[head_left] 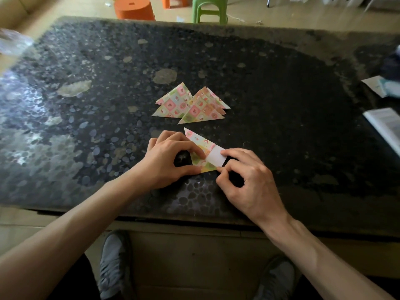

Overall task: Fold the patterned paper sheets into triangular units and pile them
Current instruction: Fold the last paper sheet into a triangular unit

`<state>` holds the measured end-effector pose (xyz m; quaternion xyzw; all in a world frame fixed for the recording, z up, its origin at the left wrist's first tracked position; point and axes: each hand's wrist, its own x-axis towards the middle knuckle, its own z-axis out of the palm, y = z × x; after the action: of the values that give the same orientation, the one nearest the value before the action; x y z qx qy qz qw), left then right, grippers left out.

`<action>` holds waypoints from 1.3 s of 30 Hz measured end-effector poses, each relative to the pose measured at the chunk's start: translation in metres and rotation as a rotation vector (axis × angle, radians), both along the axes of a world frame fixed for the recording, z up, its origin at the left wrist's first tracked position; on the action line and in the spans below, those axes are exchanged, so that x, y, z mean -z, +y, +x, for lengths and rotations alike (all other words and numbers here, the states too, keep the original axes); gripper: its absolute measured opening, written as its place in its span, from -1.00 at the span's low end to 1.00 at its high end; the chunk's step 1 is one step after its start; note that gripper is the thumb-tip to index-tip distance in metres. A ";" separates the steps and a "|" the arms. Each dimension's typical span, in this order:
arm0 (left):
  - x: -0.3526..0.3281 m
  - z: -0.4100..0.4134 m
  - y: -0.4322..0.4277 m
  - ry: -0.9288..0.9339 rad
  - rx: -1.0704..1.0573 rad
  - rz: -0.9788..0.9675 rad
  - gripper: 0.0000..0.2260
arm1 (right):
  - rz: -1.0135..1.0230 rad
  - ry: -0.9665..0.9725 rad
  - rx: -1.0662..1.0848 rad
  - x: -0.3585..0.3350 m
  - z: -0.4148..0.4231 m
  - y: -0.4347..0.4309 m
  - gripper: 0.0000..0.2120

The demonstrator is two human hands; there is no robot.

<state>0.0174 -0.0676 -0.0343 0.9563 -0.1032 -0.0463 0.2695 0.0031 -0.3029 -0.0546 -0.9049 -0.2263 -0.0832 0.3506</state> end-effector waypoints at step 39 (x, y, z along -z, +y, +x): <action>0.003 -0.008 -0.018 -0.169 -0.219 -0.436 -0.47 | -0.177 -0.031 -0.210 -0.004 0.010 0.005 -0.62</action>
<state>0.0092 -0.0855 -0.0373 0.8815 -0.0289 0.0866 0.4633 0.0133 -0.2975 -0.0509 -0.9023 -0.3316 -0.0397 0.2727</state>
